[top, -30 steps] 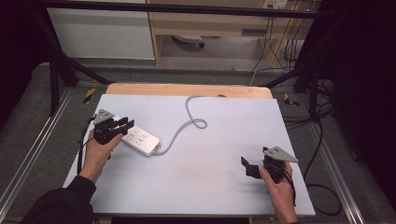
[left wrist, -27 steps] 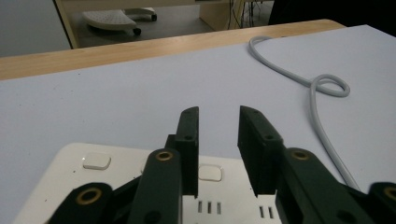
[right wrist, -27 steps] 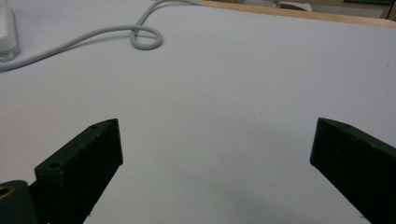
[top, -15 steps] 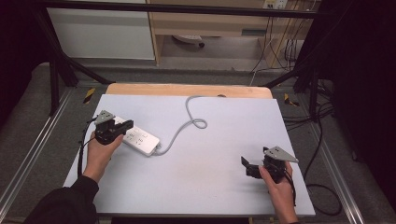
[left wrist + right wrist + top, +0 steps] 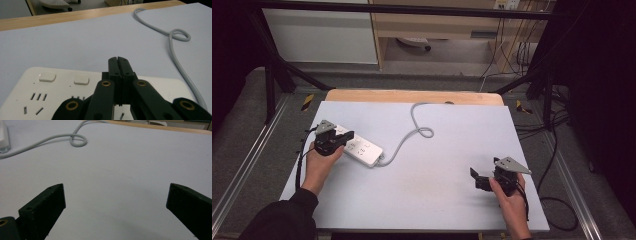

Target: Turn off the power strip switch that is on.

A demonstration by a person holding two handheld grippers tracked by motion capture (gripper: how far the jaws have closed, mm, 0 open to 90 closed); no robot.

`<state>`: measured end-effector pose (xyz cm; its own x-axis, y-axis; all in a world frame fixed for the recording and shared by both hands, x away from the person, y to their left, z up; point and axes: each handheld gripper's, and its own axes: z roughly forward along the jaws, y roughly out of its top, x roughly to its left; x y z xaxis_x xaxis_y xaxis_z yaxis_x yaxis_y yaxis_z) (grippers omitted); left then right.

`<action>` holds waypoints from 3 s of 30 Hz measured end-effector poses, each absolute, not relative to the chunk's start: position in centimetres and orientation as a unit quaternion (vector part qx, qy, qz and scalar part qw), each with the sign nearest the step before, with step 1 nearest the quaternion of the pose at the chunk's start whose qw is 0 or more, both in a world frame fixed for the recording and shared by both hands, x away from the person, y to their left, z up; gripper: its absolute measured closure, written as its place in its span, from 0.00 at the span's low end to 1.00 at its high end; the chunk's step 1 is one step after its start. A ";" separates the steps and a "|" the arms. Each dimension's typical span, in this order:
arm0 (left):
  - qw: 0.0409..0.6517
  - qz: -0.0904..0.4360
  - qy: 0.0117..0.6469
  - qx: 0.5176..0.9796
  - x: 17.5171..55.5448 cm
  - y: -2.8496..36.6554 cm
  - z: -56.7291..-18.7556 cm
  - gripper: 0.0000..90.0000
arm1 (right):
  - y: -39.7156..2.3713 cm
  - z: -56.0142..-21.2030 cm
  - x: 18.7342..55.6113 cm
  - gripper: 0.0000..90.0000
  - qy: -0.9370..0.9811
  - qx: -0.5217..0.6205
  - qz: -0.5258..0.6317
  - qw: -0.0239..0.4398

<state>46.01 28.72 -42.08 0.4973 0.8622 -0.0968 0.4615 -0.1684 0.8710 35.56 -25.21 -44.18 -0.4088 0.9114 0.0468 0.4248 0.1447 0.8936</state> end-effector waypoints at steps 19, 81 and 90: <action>0.444 0.212 0.443 0.749 46.8 27.8 -43.3 1.00 | -25.3 -44.1 35.6 0.03 0.708 0.472 0.452 0.268; 0.427 0.215 0.442 0.759 47.3 27.4 -44.1 1.00 | -25.3 -44.1 35.5 0.03 0.709 0.474 0.449 0.265; 0.423 0.210 0.436 0.766 47.2 26.9 -44.0 1.00 | -25.3 -44.1 35.5 0.03 0.709 0.474 0.449 0.266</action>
